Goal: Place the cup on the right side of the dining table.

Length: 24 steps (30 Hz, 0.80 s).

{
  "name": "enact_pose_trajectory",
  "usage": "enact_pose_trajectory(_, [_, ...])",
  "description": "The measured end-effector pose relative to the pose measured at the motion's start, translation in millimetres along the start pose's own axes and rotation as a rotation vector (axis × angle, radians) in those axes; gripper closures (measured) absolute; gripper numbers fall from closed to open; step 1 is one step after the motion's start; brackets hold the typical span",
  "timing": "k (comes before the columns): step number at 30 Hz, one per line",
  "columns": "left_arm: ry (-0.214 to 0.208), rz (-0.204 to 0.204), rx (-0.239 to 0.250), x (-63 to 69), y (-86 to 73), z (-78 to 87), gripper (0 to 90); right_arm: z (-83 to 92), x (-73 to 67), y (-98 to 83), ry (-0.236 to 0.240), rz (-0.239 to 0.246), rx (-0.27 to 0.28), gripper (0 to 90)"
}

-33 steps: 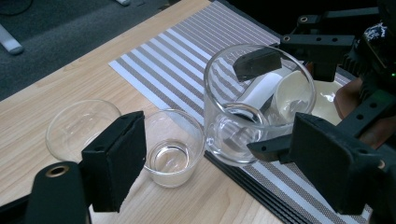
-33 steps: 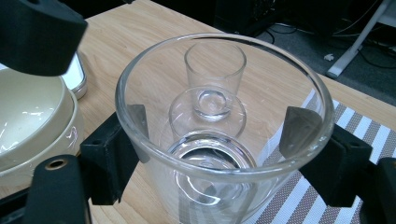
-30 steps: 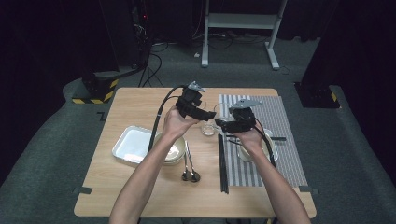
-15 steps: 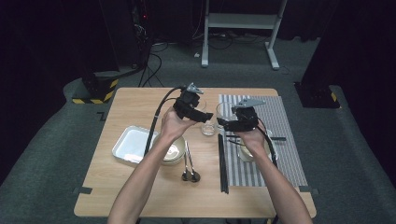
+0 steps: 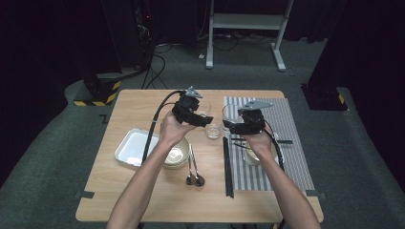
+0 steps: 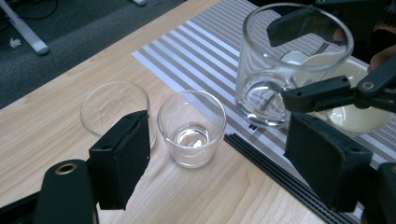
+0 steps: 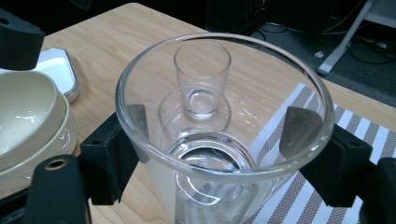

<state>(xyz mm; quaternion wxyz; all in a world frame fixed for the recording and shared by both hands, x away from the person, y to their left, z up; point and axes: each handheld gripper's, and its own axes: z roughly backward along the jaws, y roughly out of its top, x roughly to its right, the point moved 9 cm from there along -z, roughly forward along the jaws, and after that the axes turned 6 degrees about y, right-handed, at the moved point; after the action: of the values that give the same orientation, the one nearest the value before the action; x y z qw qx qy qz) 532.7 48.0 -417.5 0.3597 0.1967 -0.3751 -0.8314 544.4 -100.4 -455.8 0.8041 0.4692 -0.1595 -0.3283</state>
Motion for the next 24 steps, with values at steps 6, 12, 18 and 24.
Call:
enact_pose_trajectory(6, [0.009, 0.003, 0.007, -3.9, -5.0, 4.2, 23.3, 1.6, 1.7, -0.1, -0.004, -0.002, 0.001, 20.4])
enact_pose_trajectory(12, [0.018, 0.008, 0.007, -6.6, -8.6, 7.8, 23.8, 3.8, 2.5, 0.8, 0.004, -0.01, 0.013, 20.4])
enact_pose_trajectory(18, [0.021, 0.015, 0.013, -9.0, -12.2, 11.8, 24.2, 7.1, 5.2, 0.9, 0.004, -0.02, 0.018, 20.4])
enact_pose_trajectory(24, [0.035, 0.026, 0.016, -14.3, -18.3, 16.0, 24.8, 9.5, 7.9, 1.0, 0.011, -0.033, 0.027, 20.3])
